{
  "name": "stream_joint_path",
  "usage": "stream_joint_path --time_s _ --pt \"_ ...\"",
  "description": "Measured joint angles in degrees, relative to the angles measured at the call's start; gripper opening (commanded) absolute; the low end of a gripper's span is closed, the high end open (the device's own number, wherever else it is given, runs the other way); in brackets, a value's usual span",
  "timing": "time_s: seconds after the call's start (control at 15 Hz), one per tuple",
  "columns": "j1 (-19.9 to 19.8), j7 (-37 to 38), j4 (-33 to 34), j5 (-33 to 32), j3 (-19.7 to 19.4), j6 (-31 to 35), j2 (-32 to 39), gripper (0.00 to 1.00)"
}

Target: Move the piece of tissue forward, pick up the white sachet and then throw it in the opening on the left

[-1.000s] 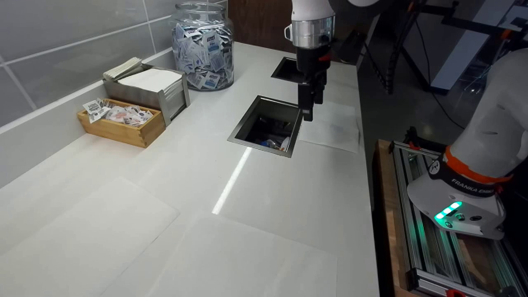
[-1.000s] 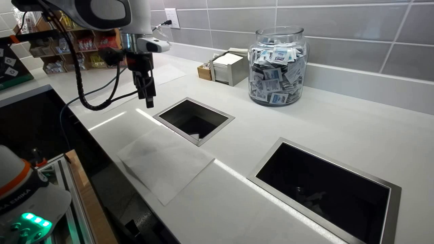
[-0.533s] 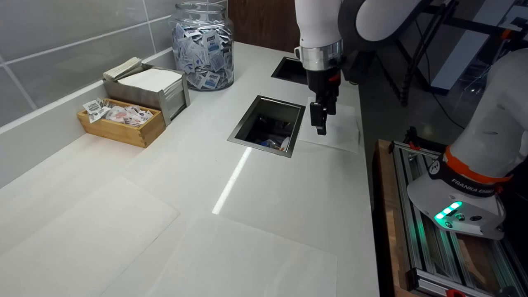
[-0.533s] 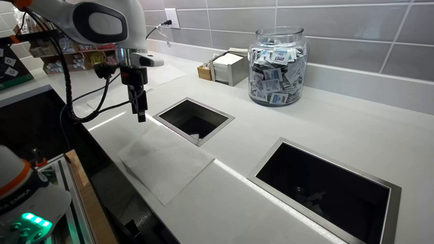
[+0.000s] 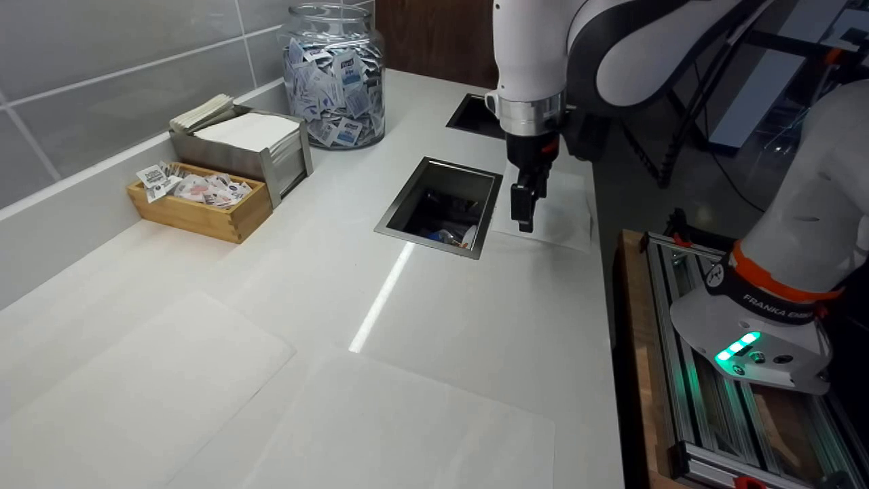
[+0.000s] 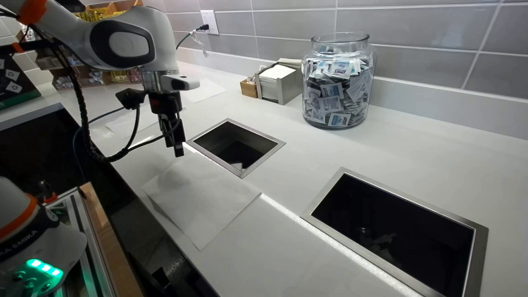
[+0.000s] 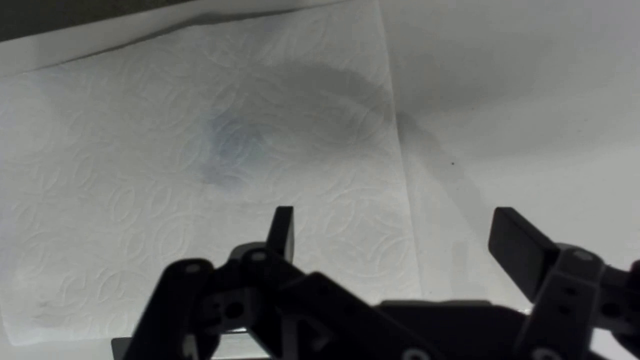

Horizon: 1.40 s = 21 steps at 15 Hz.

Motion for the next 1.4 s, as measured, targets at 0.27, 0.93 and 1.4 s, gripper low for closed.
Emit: stream_joint_path --time_s 0.27,0.93,1.4 --pt "-0.3 -0.7 -0.6 -0.3 -0.2 4.3 2.7 1.0" --pt "-1.4 -0.8 -1.0 -0.3 -1.6 4.9 4.8 0.59" --pt "-1.8 -0.8 -1.0 -0.3 -1.8 4.8 4.8 0.09"
